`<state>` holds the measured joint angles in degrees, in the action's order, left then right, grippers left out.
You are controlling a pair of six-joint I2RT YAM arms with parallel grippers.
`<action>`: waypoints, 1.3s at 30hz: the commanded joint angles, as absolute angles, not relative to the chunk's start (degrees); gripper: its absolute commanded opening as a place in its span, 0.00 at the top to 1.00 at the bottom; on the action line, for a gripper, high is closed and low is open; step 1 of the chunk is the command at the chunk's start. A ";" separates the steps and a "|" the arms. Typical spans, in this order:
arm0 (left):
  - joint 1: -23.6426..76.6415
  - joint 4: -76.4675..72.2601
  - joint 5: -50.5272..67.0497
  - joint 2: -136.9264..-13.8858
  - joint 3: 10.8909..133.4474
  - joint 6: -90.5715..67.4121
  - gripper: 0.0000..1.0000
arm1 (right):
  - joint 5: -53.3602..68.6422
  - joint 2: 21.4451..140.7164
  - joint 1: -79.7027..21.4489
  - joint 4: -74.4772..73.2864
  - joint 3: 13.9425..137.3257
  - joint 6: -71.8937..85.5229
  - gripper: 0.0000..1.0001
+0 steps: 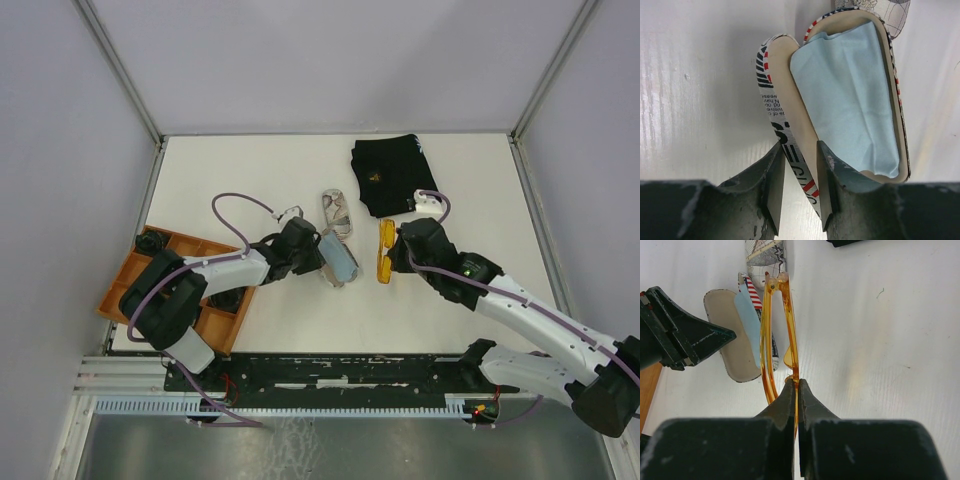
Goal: Organize the sunglasses
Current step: Adjust the sunglasses case at the center of the board.
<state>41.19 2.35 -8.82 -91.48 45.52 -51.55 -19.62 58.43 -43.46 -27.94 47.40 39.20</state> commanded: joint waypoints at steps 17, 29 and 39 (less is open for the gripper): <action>40.67 7.97 -6.91 -85.51 46.79 -39.65 0.73 | -16.81 55.11 -43.42 -25.22 47.13 37.38 1.00; 40.91 14.71 -6.49 -77.87 43.45 -34.19 0.75 | -9.53 56.44 -43.45 -22.21 45.59 38.91 1.00; 41.37 13.38 -6.46 -77.03 40.59 -36.39 0.72 | -6.14 57.66 -43.42 -20.42 44.02 42.62 1.00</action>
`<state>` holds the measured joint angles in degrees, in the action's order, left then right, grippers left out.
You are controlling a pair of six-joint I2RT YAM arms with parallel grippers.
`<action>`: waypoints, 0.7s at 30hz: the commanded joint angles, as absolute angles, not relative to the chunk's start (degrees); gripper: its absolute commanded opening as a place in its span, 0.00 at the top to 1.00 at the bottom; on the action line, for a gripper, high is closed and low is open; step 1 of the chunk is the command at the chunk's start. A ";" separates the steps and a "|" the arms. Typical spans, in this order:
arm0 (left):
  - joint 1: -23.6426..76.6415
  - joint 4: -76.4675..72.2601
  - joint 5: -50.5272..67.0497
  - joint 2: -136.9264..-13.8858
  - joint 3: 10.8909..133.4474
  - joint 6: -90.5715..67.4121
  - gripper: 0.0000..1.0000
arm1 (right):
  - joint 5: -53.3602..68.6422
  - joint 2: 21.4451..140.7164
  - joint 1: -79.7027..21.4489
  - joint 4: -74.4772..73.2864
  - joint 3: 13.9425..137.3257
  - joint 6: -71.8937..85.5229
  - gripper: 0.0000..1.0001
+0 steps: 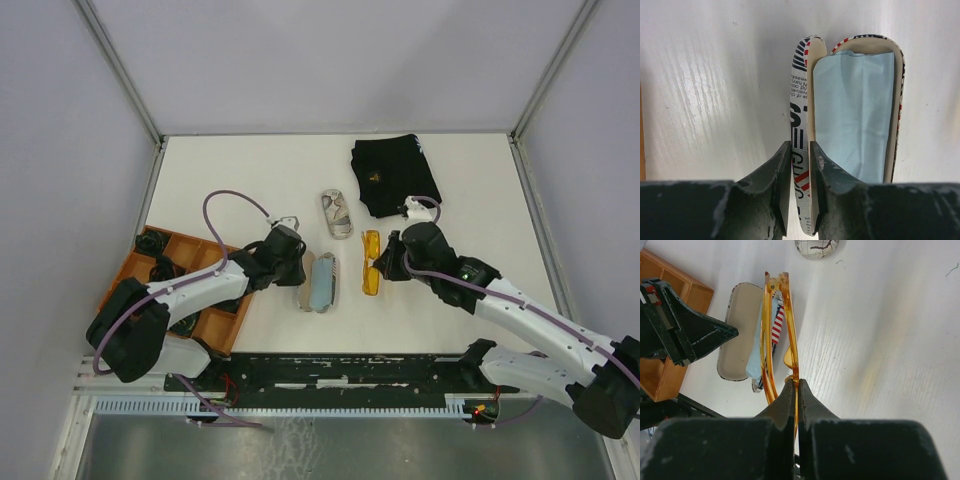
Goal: Organize the sunglasses
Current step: Adjust the sunglasses case at the center of the board.
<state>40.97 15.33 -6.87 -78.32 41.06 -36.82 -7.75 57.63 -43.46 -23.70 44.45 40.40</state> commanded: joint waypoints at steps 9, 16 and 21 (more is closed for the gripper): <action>41.98 12.40 -5.51 -75.15 39.95 -38.00 0.60 | -2.37 58.88 -43.47 -17.32 42.53 45.70 1.00; 42.14 11.29 -3.96 -74.01 39.99 -38.88 0.59 | 2.86 62.92 -43.51 -14.66 43.99 46.32 1.00; 42.36 10.75 -3.48 -74.21 40.01 -39.36 0.60 | 6.73 66.97 -43.51 -11.79 45.01 47.16 1.00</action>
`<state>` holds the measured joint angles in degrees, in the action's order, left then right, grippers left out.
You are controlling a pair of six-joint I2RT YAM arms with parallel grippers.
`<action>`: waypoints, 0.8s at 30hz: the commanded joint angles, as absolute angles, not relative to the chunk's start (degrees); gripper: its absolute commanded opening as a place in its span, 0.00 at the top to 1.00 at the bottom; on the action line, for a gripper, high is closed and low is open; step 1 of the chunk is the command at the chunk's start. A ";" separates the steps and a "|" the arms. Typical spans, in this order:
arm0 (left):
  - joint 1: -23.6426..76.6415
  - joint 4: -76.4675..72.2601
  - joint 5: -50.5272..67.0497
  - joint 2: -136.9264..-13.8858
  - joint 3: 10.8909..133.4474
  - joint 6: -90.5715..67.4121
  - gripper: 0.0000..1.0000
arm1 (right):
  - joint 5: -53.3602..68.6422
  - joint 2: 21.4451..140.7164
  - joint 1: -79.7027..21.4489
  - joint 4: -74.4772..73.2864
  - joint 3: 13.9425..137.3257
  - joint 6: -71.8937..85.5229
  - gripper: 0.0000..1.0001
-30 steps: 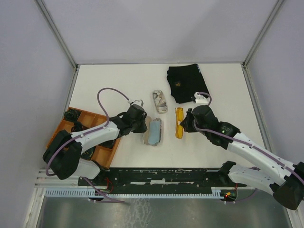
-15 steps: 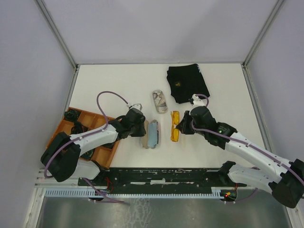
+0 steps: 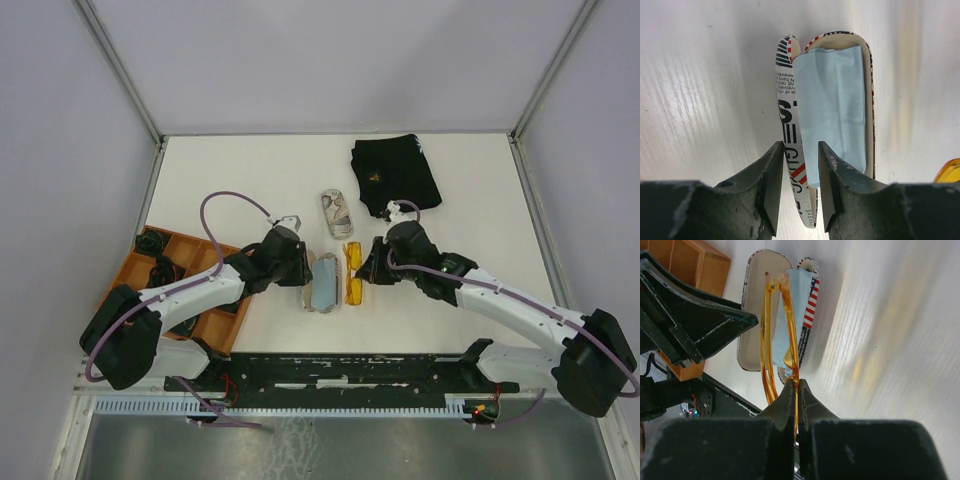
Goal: Organize the sunglasses
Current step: Adjust the sunglasses case at the center of the board, then place the sunglasses in the sunglasses case.
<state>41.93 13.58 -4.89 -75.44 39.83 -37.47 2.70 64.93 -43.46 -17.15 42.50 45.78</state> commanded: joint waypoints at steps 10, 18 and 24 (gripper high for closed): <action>42.93 10.14 -3.00 -73.84 39.88 -39.81 0.60 | 9.98 75.57 -43.51 -8.05 48.24 50.05 1.00; 42.98 10.05 -3.16 -73.83 39.81 -39.73 0.60 | 12.31 81.84 -43.51 -9.95 52.62 49.20 1.00; 42.93 10.11 -3.16 -73.52 39.81 -39.64 0.61 | 14.12 86.05 -43.51 -10.63 54.87 49.07 1.00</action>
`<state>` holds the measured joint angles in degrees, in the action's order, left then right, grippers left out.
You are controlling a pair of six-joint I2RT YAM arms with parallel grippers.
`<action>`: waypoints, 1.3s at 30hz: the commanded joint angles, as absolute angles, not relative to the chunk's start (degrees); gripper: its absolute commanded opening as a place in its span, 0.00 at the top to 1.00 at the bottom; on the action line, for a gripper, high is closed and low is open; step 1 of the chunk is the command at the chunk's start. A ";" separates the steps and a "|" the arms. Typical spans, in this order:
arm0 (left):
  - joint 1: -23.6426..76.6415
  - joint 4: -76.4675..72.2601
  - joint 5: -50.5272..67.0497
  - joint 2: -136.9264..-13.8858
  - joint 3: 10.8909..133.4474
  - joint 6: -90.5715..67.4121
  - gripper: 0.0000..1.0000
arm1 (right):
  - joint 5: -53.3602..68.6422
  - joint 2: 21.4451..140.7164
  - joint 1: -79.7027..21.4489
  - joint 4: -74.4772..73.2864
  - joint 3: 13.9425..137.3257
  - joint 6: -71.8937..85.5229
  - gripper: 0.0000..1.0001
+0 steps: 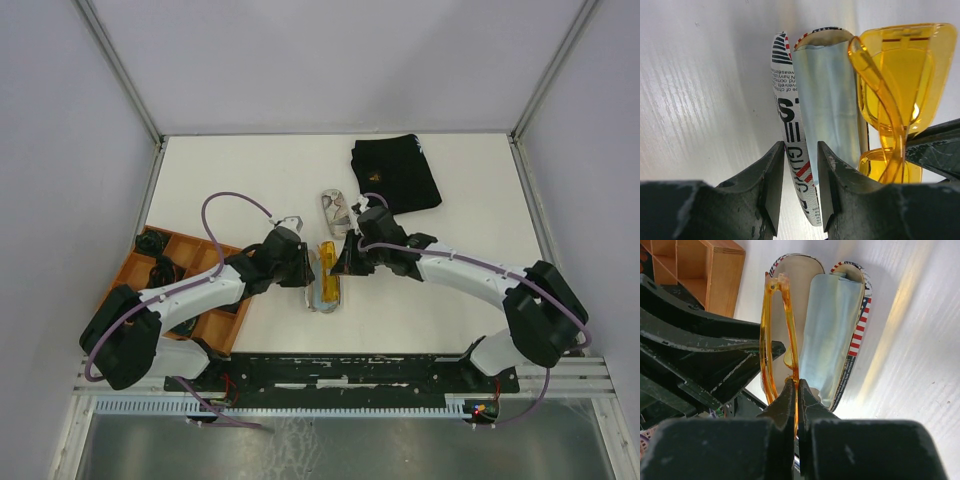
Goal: Organize the sunglasses
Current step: Place the sunglasses in the sunglasses case.
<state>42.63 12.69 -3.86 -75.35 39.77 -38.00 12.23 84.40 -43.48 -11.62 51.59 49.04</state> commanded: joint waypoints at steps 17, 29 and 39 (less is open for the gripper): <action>42.98 10.28 -2.91 -73.10 39.90 -39.73 0.61 | 14.20 92.82 -43.51 -12.82 57.60 48.54 1.00; 42.95 10.31 -2.75 -73.02 39.90 -39.73 0.61 | 13.99 95.89 -43.51 -11.96 58.14 49.16 1.00; 42.93 10.46 -2.73 -73.03 40.39 -39.63 0.61 | 13.94 97.52 -43.51 -10.88 58.32 49.42 1.00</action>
